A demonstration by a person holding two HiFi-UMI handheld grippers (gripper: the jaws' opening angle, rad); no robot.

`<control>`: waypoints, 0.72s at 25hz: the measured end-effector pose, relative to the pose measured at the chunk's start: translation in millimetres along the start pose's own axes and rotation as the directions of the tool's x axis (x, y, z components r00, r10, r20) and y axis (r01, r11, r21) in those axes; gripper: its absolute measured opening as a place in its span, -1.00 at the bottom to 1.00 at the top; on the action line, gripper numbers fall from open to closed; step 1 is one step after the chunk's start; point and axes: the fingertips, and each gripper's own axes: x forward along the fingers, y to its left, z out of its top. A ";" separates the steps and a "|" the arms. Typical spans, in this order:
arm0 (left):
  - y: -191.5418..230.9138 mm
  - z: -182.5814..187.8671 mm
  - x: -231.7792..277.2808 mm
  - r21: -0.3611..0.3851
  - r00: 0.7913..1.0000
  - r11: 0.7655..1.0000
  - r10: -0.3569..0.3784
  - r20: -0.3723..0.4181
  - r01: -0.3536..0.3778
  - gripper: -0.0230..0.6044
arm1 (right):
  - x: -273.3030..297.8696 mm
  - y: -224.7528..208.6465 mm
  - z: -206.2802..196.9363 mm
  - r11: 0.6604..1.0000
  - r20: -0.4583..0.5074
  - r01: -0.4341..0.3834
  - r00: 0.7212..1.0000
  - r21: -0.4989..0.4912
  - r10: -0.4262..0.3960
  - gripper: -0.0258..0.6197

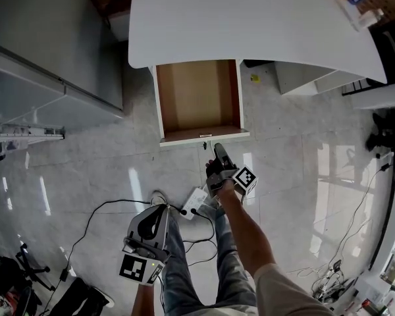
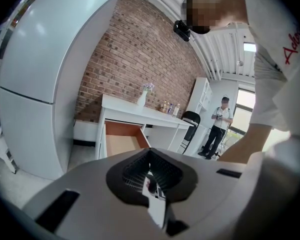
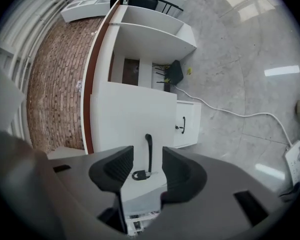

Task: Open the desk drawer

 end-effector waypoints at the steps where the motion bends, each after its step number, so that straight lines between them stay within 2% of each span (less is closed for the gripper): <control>1: -3.0 2.8 -0.2 -0.001 1.000 1.000 -0.003 0.004 0.003 -0.89 | -2.4 6.6 -1.1 1.000 -0.006 -0.016 1.000 -0.009 0.016 -0.33; 3: -12.6 11.9 0.6 -0.006 1.000 1.000 -0.013 0.018 0.014 -0.89 | -11.0 21.7 -2.4 0.999 -0.012 -0.047 0.999 -0.010 0.047 -0.51; 5: -26.6 26.3 3.7 -0.003 0.999 0.999 -0.033 0.040 0.033 -0.89 | -21.9 43.8 -1.5 0.996 -0.005 -0.085 0.996 -0.004 0.085 -0.83; 8: -45.3 47.0 8.3 0.026 0.996 0.998 -0.065 0.069 0.063 -0.89 | -34.1 72.1 2.4 0.990 0.014 -0.139 0.990 -0.003 0.139 -0.87; 11: -56.3 61.4 8.5 0.054 0.993 0.996 -0.080 0.082 0.076 -0.89 | -43.6 88.5 8.0 0.989 0.025 -0.146 0.989 -0.025 0.147 -0.87; 14: -61.6 74.8 6.2 0.068 0.993 0.995 -0.080 0.089 0.074 -0.89 | -51.6 112.4 7.9 0.976 -0.036 -0.111 0.994 -0.189 0.106 -0.87; 15: -63.3 79.0 5.0 0.066 0.993 0.995 -0.079 0.092 0.073 -0.89 | -55.4 123.2 4.5 0.955 -0.073 -0.101 0.994 -0.279 0.084 -0.87; 16: -65.4 82.6 3.5 0.060 0.993 0.996 -0.078 0.093 0.072 -0.89 | -60.0 135.8 -0.2 0.918 -0.110 -0.099 0.992 -0.383 0.061 -0.87; 17: -68.0 86.0 1.6 0.054 0.993 0.996 -0.077 0.095 0.072 -0.89 | -65.3 149.9 -5.7 0.864 -0.143 -0.103 0.989 -0.493 0.036 -0.87; 18: -71.2 89.6 -0.8 0.047 0.992 0.996 -0.076 0.096 0.072 -0.89 | -71.3 165.2 -11.4 0.794 -0.168 -0.111 0.986 -0.598 0.012 -0.87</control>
